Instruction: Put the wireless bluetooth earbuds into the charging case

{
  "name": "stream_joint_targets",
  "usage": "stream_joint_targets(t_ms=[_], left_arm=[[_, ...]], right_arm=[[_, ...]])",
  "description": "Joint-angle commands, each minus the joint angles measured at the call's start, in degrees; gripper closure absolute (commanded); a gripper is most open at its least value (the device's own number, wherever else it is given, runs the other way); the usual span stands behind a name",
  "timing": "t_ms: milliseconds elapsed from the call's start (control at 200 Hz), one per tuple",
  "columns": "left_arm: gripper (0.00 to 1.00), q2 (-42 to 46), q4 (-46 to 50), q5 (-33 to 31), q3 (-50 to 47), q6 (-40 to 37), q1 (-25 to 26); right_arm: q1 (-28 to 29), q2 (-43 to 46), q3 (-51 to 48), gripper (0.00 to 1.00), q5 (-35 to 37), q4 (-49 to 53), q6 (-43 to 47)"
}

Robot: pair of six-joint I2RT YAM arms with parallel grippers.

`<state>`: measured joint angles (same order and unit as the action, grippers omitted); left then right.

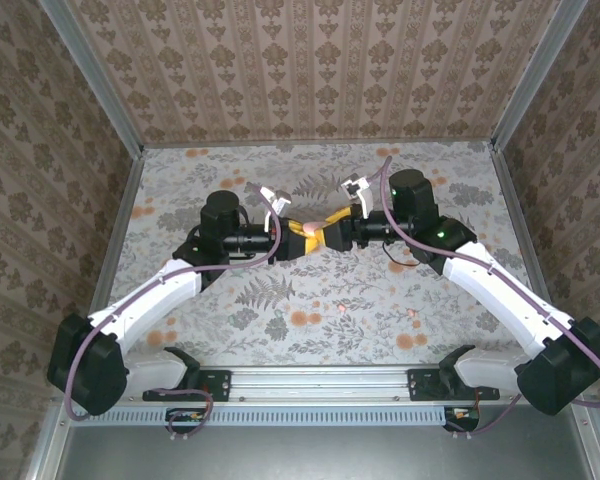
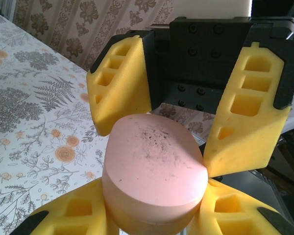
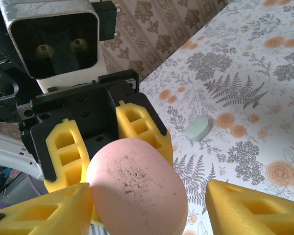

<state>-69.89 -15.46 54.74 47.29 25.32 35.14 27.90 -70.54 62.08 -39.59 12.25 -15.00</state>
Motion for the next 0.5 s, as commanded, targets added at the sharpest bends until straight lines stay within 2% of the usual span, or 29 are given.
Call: stream_joint_targets(t_ms=[0, 280, 495], left_arm=[[1.00, 0.81, -2.47, 8.80, 0.80, -1.63, 1.34], [1.00, 0.63, -1.46, 8.28, 0.34, -2.51, 1.34], [1.00, 0.36, 0.67, 6.69, 0.70, -4.35, 0.86]], right_arm=[[-2.64, -2.44, 1.81, 0.38, 10.85, -1.68, -1.77], [-3.90, -2.56, 1.00, 0.39, 11.76, -3.75, -5.02], [-4.25, -0.78, 0.06, 0.36, 7.84, -3.91, -6.23]])
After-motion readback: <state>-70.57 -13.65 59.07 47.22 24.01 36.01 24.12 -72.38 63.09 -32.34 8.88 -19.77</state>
